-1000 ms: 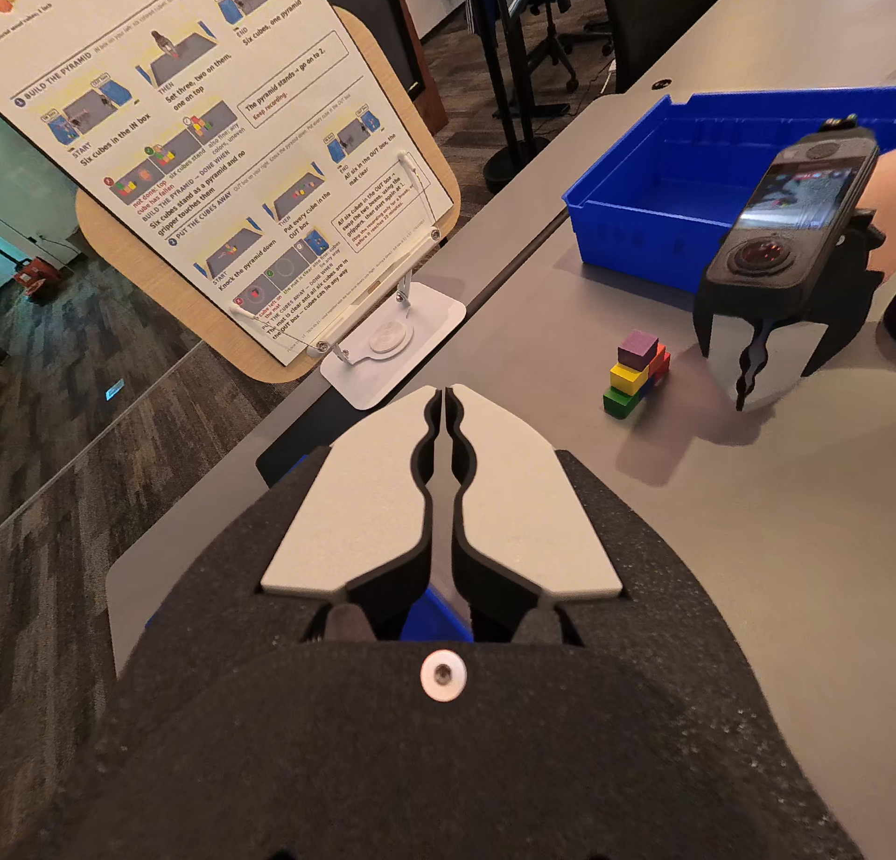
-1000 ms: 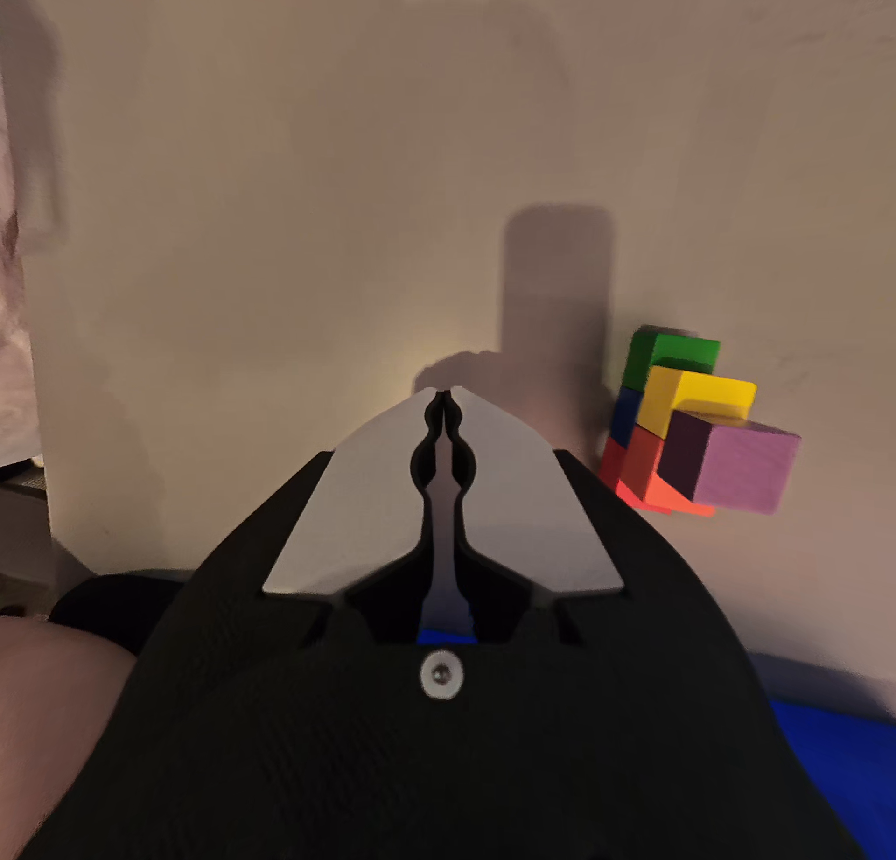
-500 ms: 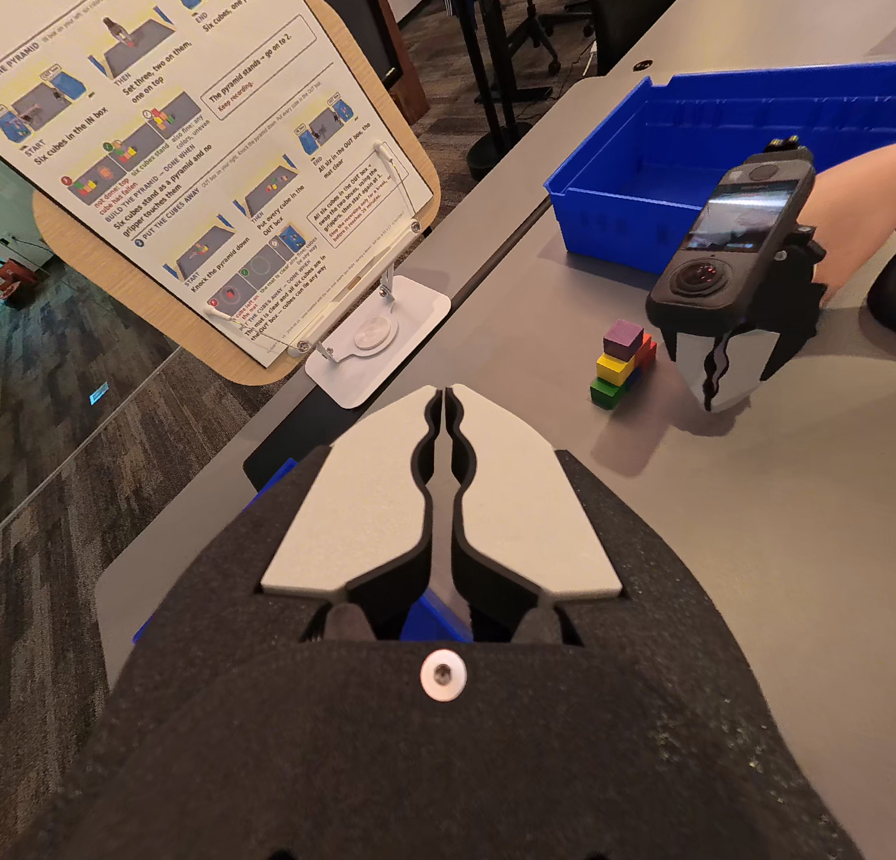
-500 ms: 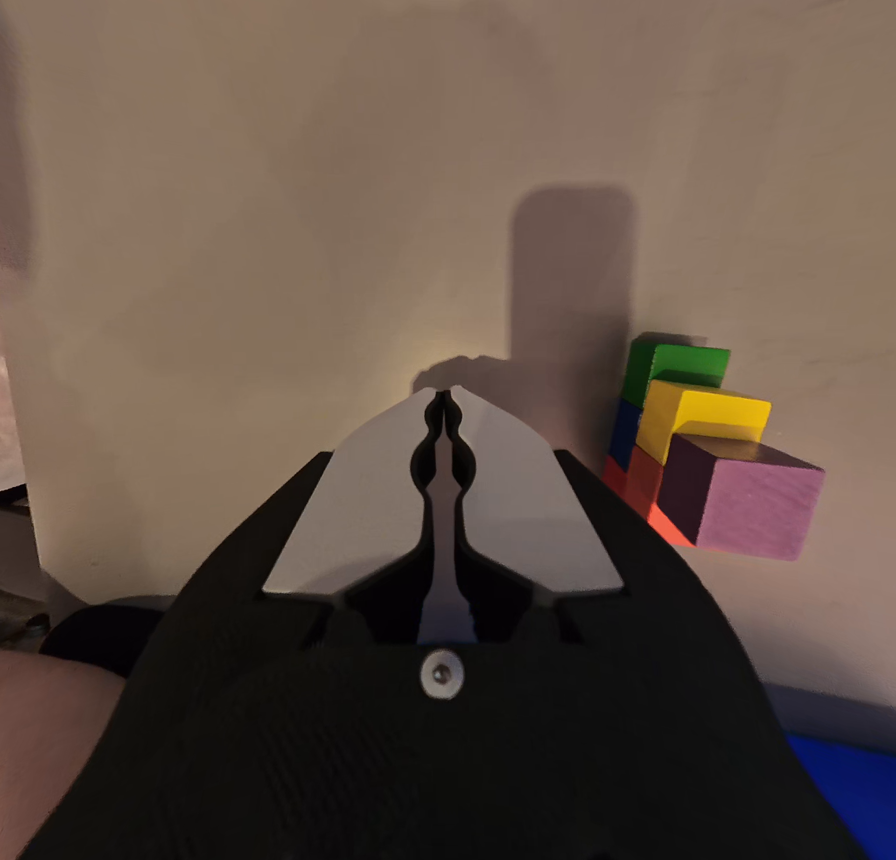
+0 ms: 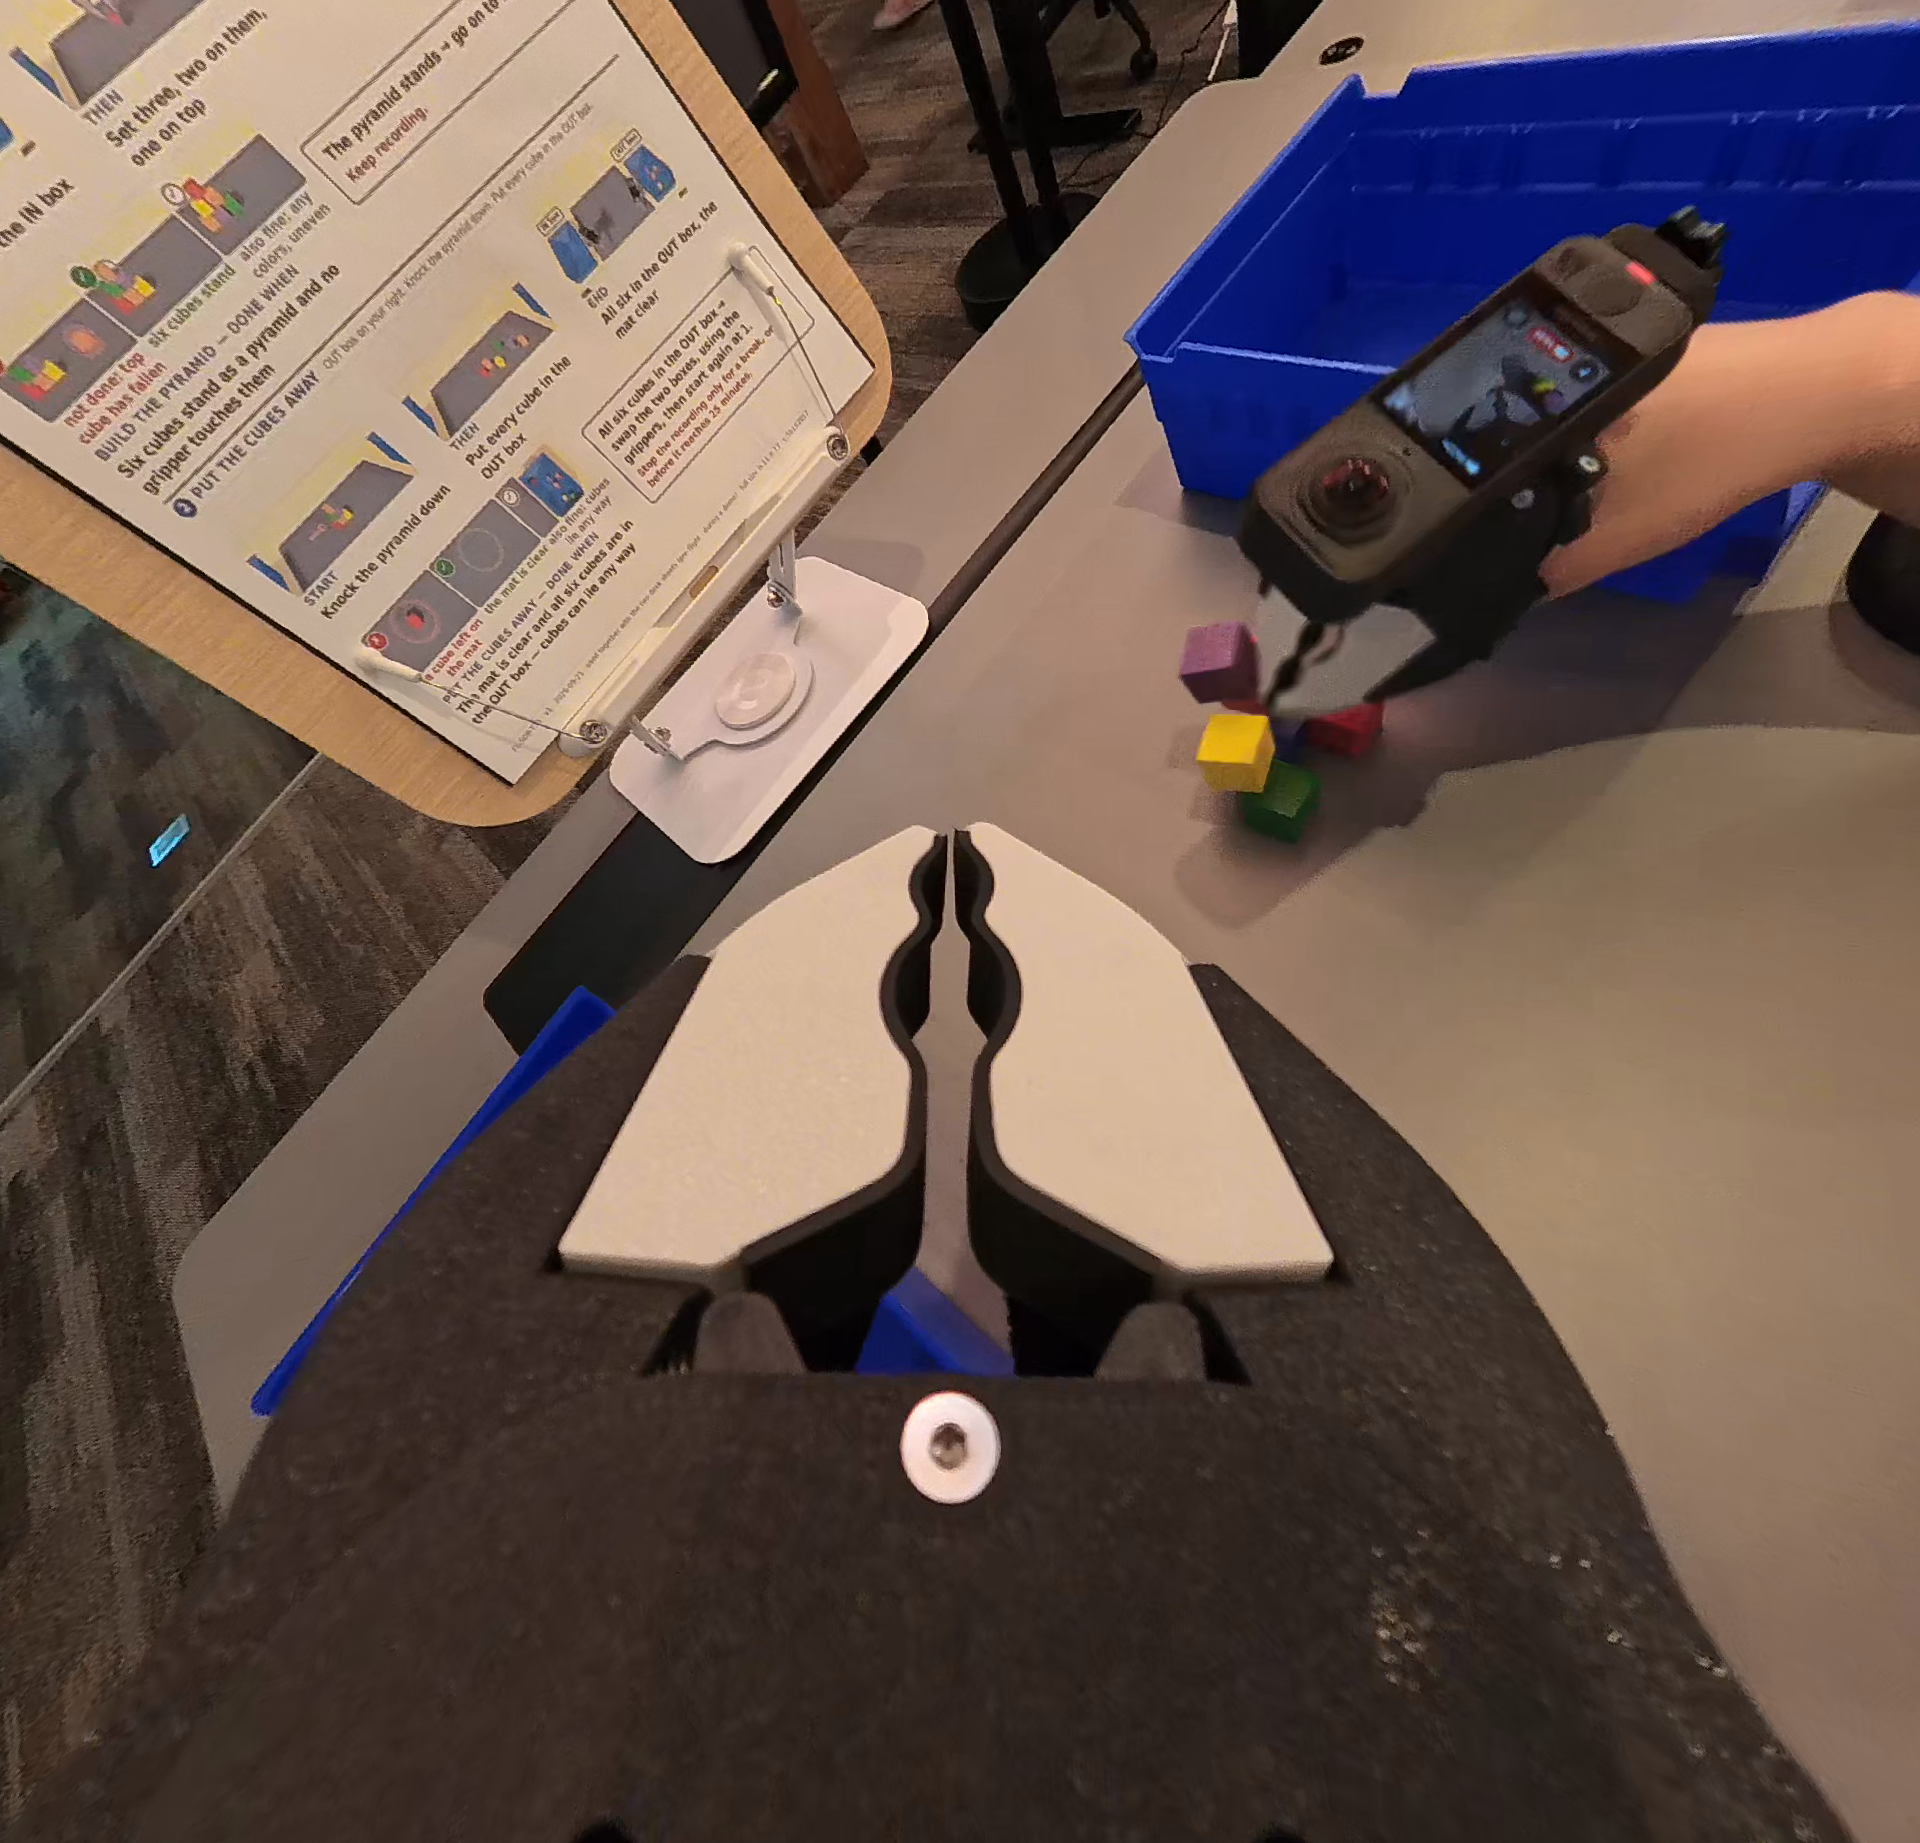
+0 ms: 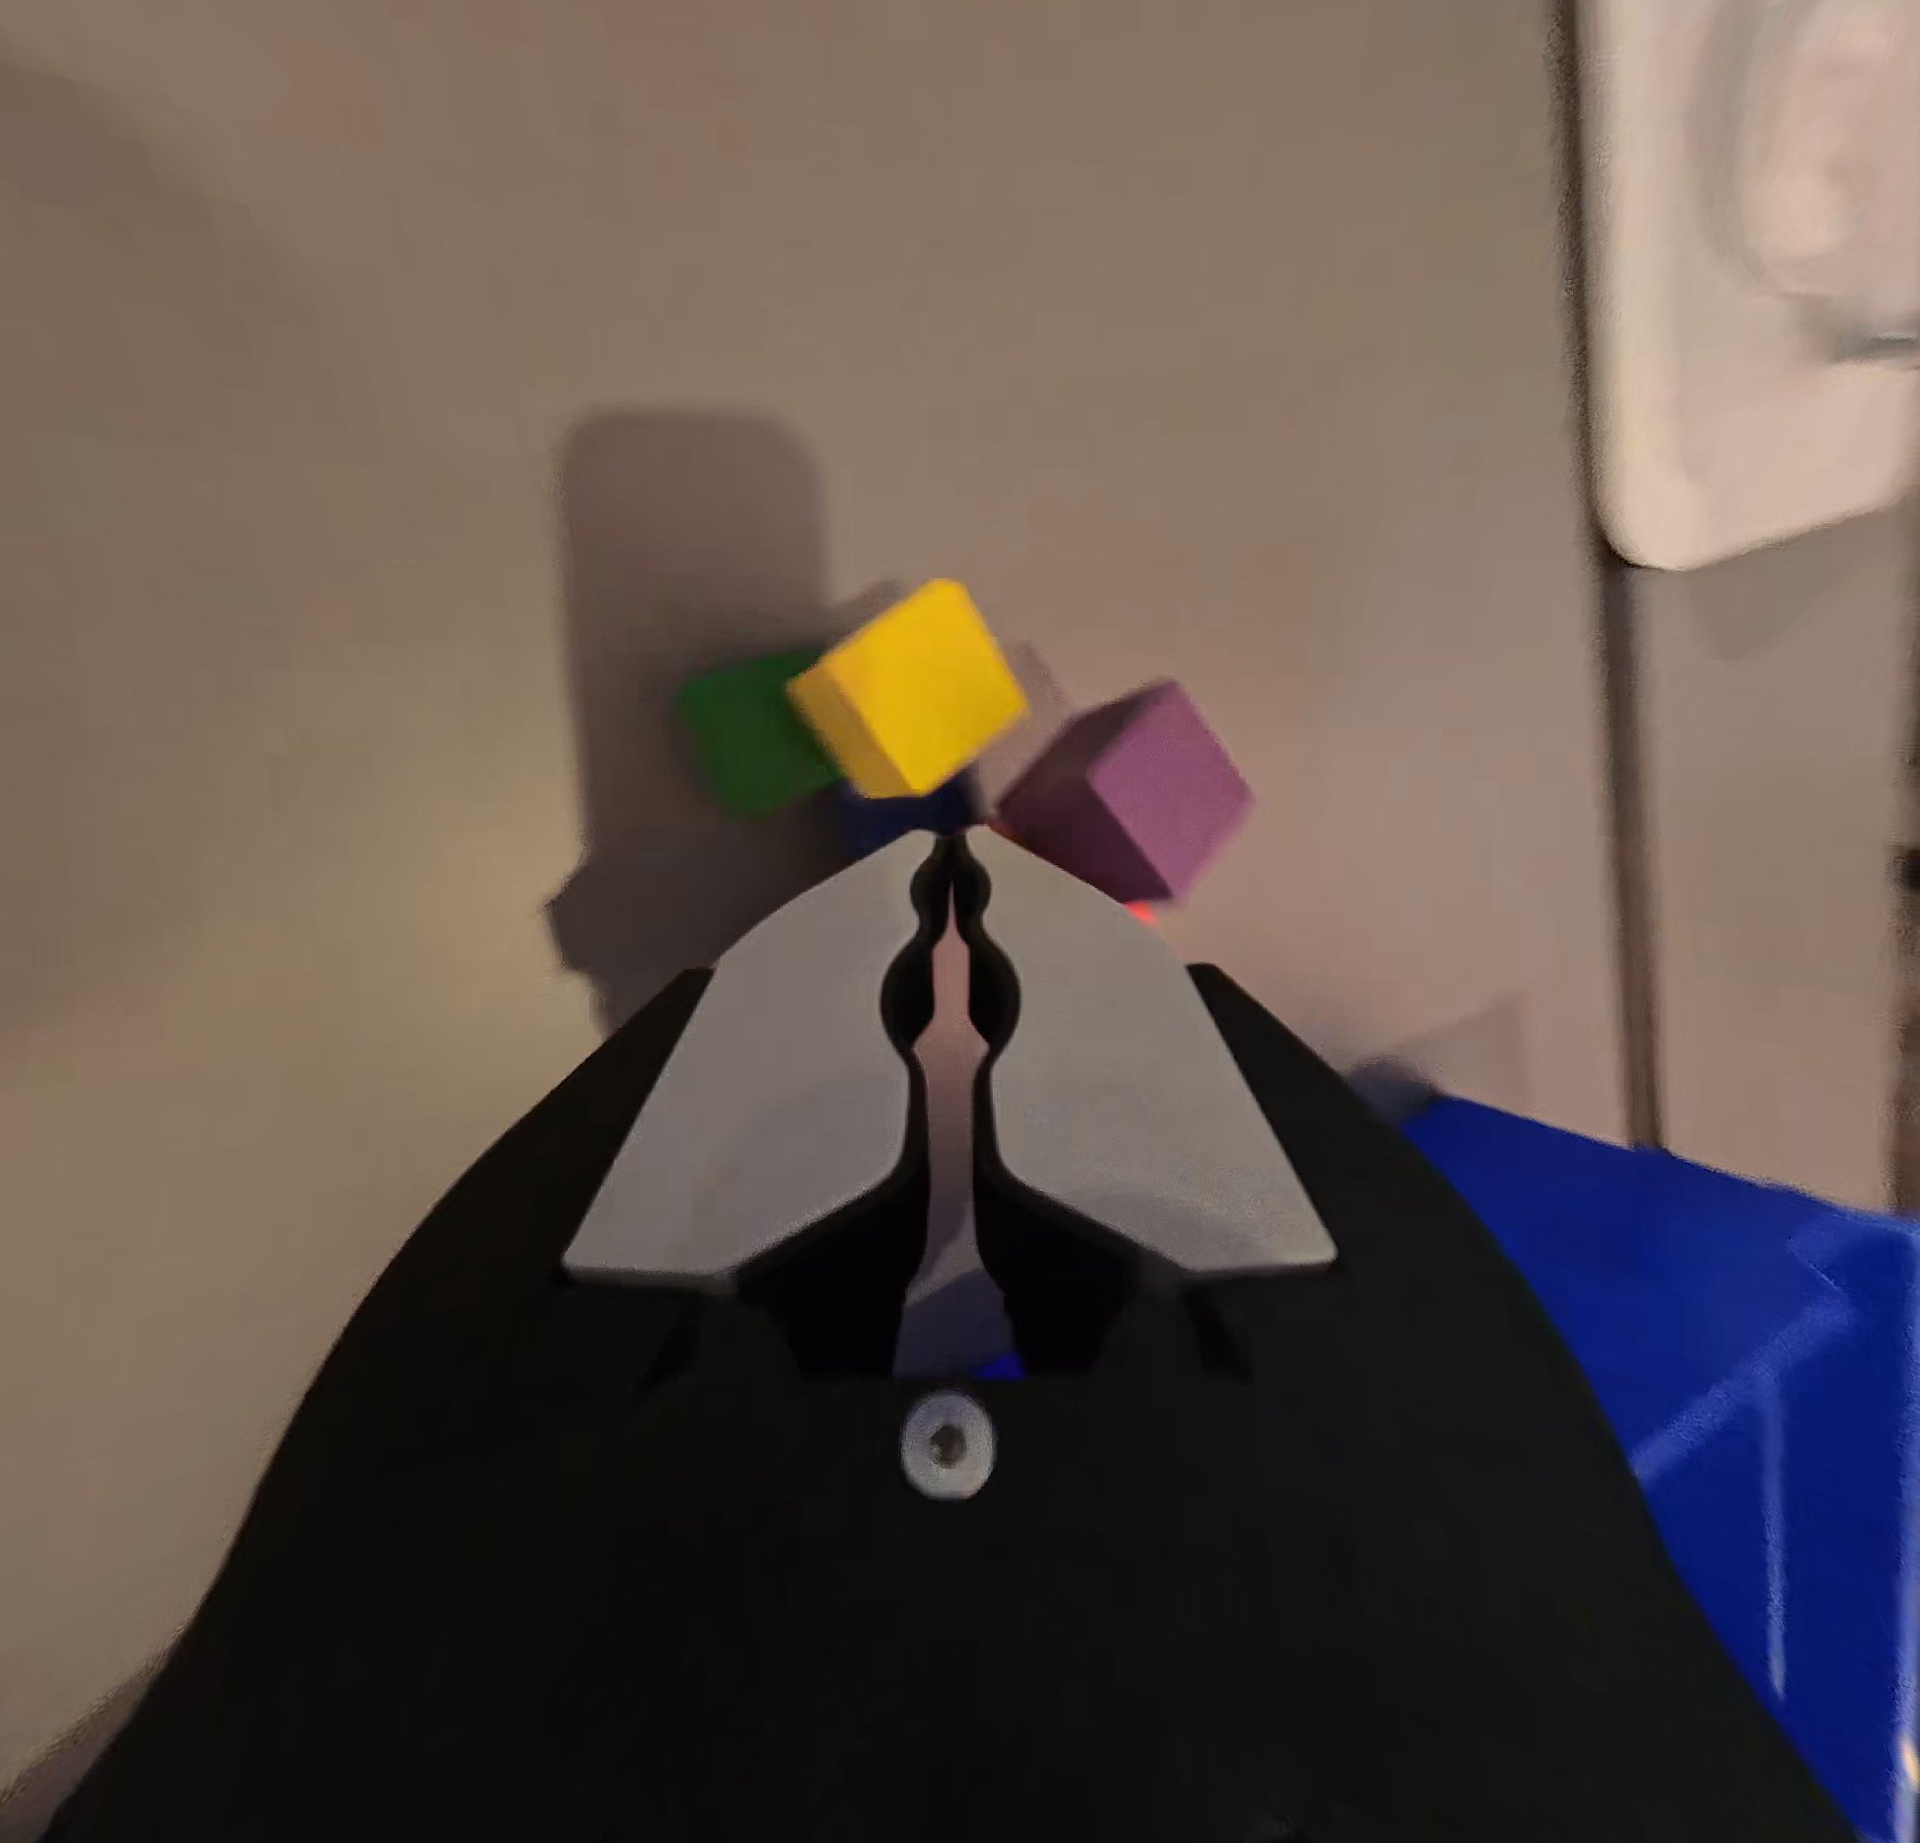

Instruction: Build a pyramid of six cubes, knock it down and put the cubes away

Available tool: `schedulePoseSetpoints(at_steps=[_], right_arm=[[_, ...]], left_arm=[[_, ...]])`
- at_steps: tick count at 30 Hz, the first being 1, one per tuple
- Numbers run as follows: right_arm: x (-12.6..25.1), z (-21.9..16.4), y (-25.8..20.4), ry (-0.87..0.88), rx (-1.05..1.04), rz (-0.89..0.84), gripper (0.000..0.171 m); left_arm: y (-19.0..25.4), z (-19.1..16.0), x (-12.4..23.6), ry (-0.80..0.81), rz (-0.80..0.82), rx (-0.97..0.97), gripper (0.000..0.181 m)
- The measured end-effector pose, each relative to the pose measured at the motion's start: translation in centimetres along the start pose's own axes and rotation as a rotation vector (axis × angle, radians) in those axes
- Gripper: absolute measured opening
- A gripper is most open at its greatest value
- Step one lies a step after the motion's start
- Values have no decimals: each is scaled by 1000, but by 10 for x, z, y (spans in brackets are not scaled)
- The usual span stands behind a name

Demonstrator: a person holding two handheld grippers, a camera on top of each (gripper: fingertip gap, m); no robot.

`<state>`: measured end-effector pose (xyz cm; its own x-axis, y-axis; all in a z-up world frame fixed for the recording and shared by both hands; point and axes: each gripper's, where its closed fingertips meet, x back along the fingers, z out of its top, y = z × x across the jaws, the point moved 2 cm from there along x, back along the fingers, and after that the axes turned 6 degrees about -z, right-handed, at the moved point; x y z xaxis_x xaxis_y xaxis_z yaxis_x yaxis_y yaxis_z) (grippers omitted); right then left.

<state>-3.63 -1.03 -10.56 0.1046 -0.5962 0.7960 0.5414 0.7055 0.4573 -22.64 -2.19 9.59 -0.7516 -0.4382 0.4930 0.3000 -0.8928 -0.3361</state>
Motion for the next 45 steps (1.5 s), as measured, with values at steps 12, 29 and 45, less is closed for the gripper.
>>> schedulePoseSetpoints(at_steps=[12,29,45], right_arm=[[86,13,77,234,-272,-350,1],[68,18,56,283,-547,-78,19],[2,-8,60,-127,-736,-33,47]], left_arm=[[3,-3,-6,-32,-7,-17,1],[-40,-10,45,2,253,28,2],[-36,-12,68,84,166,55,4]])
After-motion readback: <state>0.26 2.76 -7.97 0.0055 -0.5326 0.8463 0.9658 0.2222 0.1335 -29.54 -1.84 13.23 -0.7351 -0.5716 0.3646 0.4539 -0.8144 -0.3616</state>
